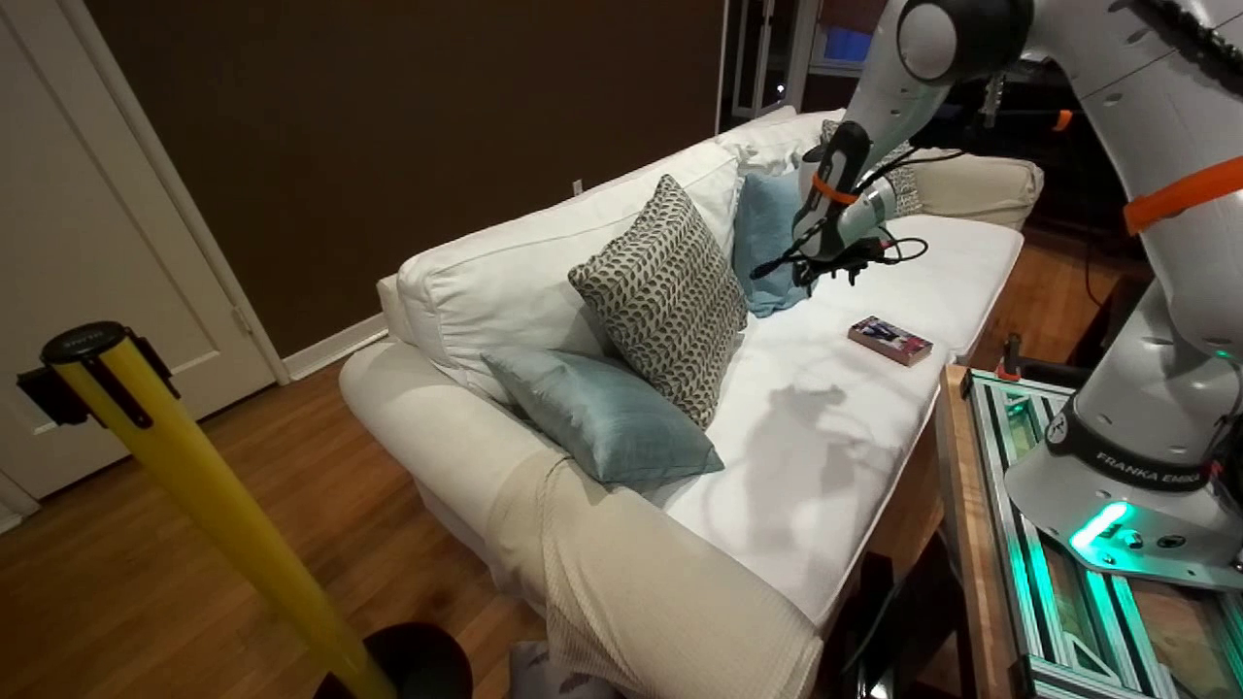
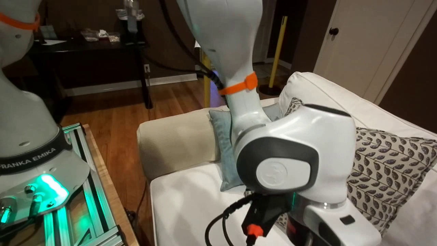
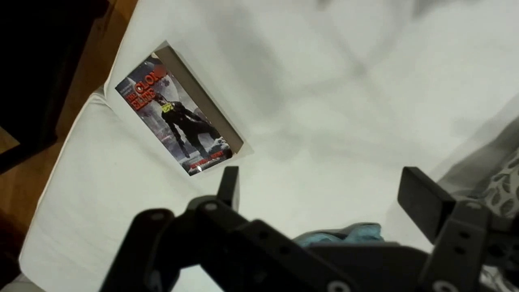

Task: Move the book to the left

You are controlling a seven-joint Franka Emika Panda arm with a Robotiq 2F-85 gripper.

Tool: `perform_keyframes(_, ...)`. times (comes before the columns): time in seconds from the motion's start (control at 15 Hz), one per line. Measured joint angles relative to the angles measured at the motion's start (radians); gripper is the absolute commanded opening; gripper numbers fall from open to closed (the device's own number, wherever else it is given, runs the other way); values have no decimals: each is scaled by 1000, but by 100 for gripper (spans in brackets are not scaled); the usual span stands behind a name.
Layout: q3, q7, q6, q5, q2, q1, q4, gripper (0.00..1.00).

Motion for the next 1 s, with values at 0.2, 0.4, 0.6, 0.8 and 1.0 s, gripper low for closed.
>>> perform_keyframes(0.2, 2, -12, -1, 94, 129, -56, 113, 100)
perform_keyframes(0.4, 9, -8, -29, 205, 233, -130, 226, 100)
perform_keyframes(0.6, 10, 29, -47, 300, 321, -198, 327, 100)
perform_keyframes(0.8, 7, 103, -90, 366, 393, -249, 409, 100)
perform_keyframes(1.0, 8, 162, -111, 390, 453, -284, 476, 100)
